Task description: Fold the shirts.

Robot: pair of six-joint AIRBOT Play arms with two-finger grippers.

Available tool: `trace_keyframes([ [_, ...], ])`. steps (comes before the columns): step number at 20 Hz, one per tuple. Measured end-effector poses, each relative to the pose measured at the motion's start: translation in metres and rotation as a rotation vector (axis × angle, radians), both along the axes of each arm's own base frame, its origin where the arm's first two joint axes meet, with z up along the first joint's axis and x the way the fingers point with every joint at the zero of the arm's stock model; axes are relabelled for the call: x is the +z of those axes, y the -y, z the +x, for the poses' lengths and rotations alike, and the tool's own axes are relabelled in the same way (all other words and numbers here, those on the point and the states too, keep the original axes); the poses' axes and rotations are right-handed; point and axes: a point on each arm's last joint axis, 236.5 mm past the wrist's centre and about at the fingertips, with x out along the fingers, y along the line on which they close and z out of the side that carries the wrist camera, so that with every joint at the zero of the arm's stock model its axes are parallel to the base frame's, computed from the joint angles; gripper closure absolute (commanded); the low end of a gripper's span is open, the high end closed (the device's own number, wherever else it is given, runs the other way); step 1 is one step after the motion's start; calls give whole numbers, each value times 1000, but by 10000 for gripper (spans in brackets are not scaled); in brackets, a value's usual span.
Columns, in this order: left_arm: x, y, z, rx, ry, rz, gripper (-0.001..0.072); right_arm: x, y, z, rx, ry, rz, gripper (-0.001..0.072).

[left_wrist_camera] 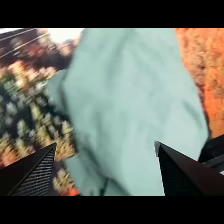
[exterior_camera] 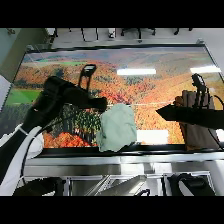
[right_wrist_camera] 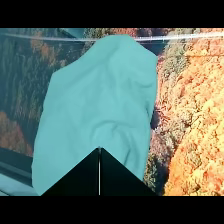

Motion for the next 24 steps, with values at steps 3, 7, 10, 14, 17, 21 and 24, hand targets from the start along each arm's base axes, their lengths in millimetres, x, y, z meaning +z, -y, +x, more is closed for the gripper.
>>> trace_keyframes([
  [3, -17, -46, -21, 76, -74, 21, 6, -9, 1, 3, 0, -28, -7, 295],
  [7, -84, -53, -74, 129, -220, -86, 5, -52, 0, 15, 10, -164, -12, 295],
  [10, -131, -42, -109, 178, -313, -203, 6, -89, -12, 28, 41, -275, 36, 294],
  [14, -169, -31, -126, 253, -390, -295, 7, -135, -22, 56, 53, -394, 80, 295],
  [17, -187, -24, -126, 281, -427, -312, 74, -166, -28, 74, 53, -469, 106, 292],
  [21, -199, -1, -123, 225, -450, -296, 642, -199, -48, 85, 85, -541, 121, 271],
  [24, -203, 11, -122, 184, -464, -278, 685, -213, -72, 88, 130, -566, 121, 276],
])
